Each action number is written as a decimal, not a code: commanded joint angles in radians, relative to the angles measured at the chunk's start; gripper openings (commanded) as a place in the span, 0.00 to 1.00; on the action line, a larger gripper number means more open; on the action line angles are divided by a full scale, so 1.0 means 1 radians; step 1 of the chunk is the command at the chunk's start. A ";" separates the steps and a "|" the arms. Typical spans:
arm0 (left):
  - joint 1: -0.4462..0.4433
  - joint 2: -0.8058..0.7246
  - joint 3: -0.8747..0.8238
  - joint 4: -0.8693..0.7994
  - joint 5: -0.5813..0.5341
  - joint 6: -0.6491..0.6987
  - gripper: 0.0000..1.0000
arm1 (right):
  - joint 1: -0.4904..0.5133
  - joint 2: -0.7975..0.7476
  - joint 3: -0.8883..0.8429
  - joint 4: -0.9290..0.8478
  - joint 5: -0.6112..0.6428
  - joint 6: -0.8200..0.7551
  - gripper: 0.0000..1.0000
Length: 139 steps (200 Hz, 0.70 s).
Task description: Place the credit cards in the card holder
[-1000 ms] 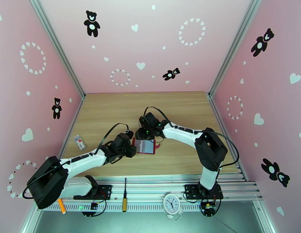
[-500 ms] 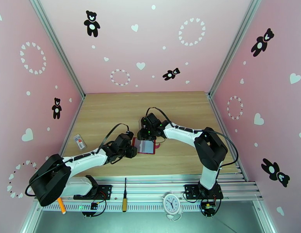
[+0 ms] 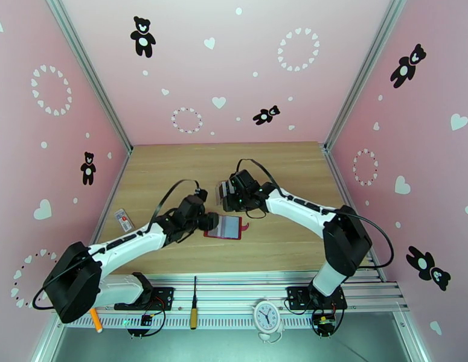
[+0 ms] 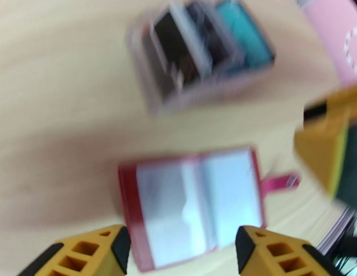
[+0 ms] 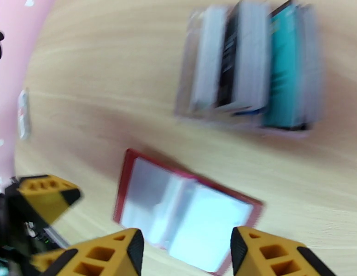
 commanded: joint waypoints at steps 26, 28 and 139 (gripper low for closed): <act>0.103 0.128 0.107 0.059 0.051 -0.054 0.59 | -0.007 -0.046 0.015 -0.108 0.169 -0.059 0.53; 0.107 0.133 0.109 0.062 0.052 -0.055 0.59 | -0.008 -0.048 0.016 -0.108 0.169 -0.059 0.53; 0.211 0.382 0.215 0.271 0.182 -0.082 0.55 | -0.051 -0.013 0.088 -0.158 0.175 -0.090 0.31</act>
